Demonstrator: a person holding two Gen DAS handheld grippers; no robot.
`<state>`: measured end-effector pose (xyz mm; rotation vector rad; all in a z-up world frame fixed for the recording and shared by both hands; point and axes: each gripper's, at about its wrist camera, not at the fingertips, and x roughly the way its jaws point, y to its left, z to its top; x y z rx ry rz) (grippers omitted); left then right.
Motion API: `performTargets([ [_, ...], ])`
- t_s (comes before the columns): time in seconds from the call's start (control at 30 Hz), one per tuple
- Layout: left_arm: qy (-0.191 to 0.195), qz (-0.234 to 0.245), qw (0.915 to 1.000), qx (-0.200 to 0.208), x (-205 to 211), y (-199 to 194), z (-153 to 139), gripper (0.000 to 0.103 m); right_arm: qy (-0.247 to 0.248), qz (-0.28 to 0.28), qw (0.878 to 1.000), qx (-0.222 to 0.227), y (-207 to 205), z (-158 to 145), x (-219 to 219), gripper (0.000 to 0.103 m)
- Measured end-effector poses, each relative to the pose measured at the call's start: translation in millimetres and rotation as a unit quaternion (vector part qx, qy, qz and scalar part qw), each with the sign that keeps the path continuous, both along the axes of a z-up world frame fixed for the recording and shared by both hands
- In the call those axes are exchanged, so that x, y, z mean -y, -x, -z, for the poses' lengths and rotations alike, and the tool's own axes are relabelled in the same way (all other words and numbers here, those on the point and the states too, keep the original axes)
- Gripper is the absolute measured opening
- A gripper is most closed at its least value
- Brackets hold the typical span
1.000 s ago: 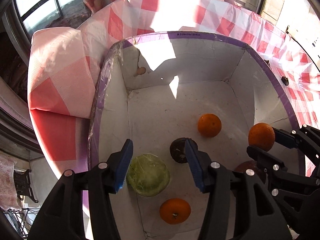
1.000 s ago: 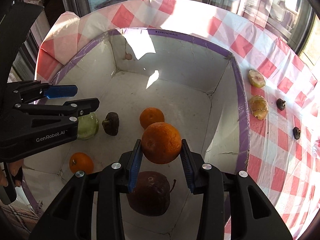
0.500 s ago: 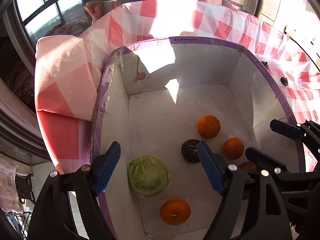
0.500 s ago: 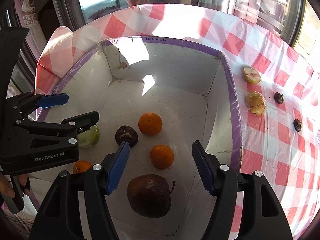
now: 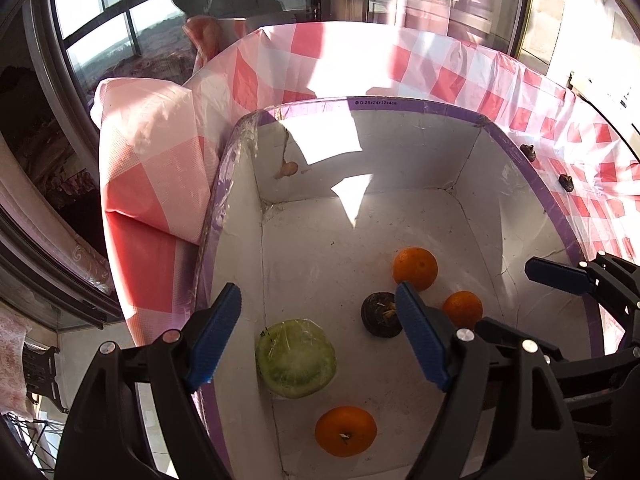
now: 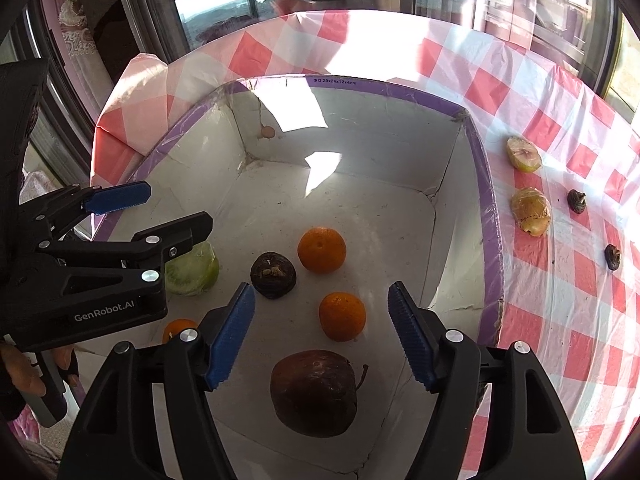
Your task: Organize fruits
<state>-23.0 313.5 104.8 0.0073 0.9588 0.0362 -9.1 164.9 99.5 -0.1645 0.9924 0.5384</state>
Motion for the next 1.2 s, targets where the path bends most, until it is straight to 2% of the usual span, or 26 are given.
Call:
performTargets([
  [0.03,-0.006,-0.002,1.0000,0.005,1,1,-2,0.079,-0.001,-0.013,1.000,-0.002,1,0,-3,0.068],
  [0.07,-0.016,-0.006,0.9998,0.013,2,2,-4,0.084,-0.005,-0.028,1.000,-0.005,2,0,-5,0.070],
  [0.1,-0.024,-0.012,0.9993,0.025,2,5,-7,0.095,-0.010,-0.042,0.999,-0.007,3,-1,-6,0.074],
  [0.17,-0.033,-0.014,0.9982,0.048,4,10,-14,0.098,-0.023,-0.062,0.998,-0.008,5,-2,-5,0.076],
  [0.2,-0.050,-0.022,0.9970,0.055,6,11,-16,0.101,-0.032,-0.067,0.997,-0.008,6,-3,-4,0.076],
  [0.33,-0.111,-0.057,0.9900,0.066,13,13,-22,0.101,-0.063,-0.090,0.994,0.014,15,-16,7,0.076],
  [0.4,-0.110,-0.075,0.9889,0.066,13,13,-26,0.101,-0.071,-0.113,0.990,0.040,22,-30,17,0.076],
  [0.47,-0.087,-0.104,0.9881,0.072,12,17,-33,0.101,-0.081,-0.118,0.987,0.066,24,-45,33,0.080],
  [0.57,-0.077,-0.137,0.9845,0.078,21,20,-42,0.101,-0.108,-0.085,0.985,0.103,16,-62,69,0.087],
  [0.63,-0.070,-0.135,0.9852,0.081,34,18,-47,0.101,-0.102,-0.051,0.988,0.109,7,-63,95,0.087],
  [0.8,-0.082,-0.077,0.9910,0.072,96,3,-56,0.101,-0.059,0.059,0.994,0.077,-22,-35,171,0.087],
  [1.0,-0.046,-0.022,0.9966,0.065,176,-22,-61,0.101,-0.015,0.189,0.982,0.024,-46,18,272,0.086],
  [1.1,-0.042,0.017,0.9972,0.060,221,-32,-58,0.101,-0.004,0.221,0.975,0.007,-59,39,307,0.085],
  [1.2,-0.034,0.064,0.9964,0.044,265,-40,-50,0.101,0.016,0.228,0.973,0.006,-75,55,329,0.085],
])
